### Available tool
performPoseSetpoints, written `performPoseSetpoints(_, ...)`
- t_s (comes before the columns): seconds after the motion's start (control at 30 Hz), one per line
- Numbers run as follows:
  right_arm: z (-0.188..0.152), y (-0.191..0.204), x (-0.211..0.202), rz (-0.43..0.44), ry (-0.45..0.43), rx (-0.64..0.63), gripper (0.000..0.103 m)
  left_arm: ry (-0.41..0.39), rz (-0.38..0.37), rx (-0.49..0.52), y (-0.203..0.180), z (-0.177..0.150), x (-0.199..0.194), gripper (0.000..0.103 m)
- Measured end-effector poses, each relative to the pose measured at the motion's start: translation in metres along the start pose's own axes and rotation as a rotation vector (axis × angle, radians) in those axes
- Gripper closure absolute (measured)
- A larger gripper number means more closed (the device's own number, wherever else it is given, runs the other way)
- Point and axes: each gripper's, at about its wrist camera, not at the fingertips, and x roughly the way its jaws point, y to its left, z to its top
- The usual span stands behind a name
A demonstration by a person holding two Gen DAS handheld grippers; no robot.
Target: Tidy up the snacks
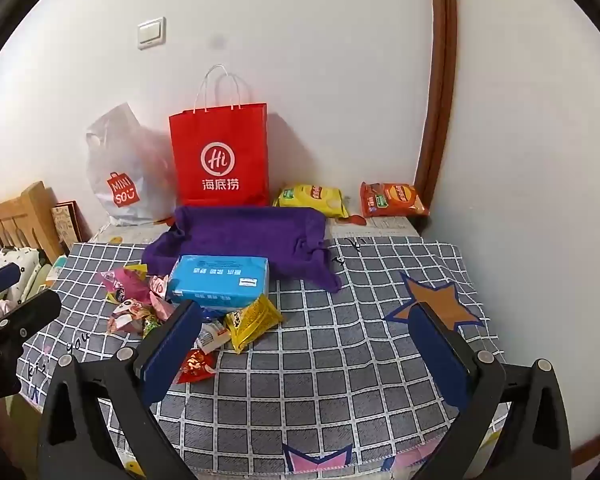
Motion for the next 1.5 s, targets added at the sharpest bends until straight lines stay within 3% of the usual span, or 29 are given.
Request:
performPoseSetpoints(0.3,-0.005,0.010,-0.005,-0.007,0.021,-0.021,0.001,0.047,-0.009,-0.035,0.001,0.006,0.008,0.000)
performPoseSetpoints(1.5,-0.004,0.017,-0.011,-0.005,0.022,-0.039,0.001,0.014,-0.007,-0.083,0.012,-0.001,-0.006,0.000)
